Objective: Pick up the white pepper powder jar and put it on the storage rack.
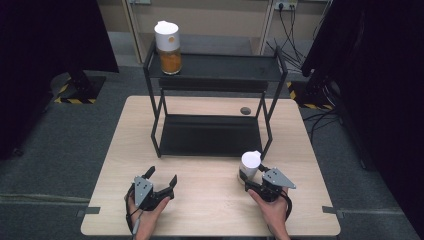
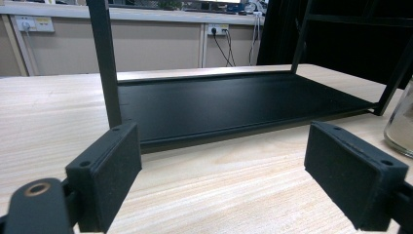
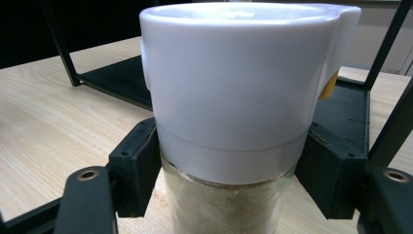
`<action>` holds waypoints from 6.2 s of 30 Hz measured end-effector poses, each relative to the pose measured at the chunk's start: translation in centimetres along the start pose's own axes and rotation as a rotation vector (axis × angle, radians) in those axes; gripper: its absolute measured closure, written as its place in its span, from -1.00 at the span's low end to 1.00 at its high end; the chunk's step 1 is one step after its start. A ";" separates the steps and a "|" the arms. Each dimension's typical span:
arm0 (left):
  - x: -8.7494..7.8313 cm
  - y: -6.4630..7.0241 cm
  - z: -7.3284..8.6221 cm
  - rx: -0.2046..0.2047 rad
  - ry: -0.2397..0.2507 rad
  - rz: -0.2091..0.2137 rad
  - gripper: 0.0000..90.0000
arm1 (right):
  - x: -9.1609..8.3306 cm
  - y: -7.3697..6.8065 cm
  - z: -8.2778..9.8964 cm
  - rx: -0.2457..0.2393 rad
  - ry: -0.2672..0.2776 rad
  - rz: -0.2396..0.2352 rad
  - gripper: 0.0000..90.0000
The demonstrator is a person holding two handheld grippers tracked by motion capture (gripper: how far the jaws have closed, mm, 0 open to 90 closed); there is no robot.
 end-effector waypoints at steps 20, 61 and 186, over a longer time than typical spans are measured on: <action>0.0 0.0 0.0 0.000 -0.001 -0.001 -0.71 | -2.3 -0.6 -1.1 0.024 0.123 0.021 -0.32; 0.0 0.0 0.0 -0.003 -0.002 -0.001 -0.71 | -6.1 0.6 -10.4 0.041 0.331 0.062 -0.32; 0.0 -0.1 0.0 -0.011 -0.001 0.004 -0.71 | -5.6 3.6 -27.4 0.085 0.336 0.167 -0.32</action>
Point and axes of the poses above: each handheld gripper's, and its own axes: x roughly forward along the jaws, z roughly out of its underside, y roughly to its right, the point moved 3 cm from there along x, roughly forward along the jaws, and after that the axes turned 14 degrees about -y, right-handed, at the moved point
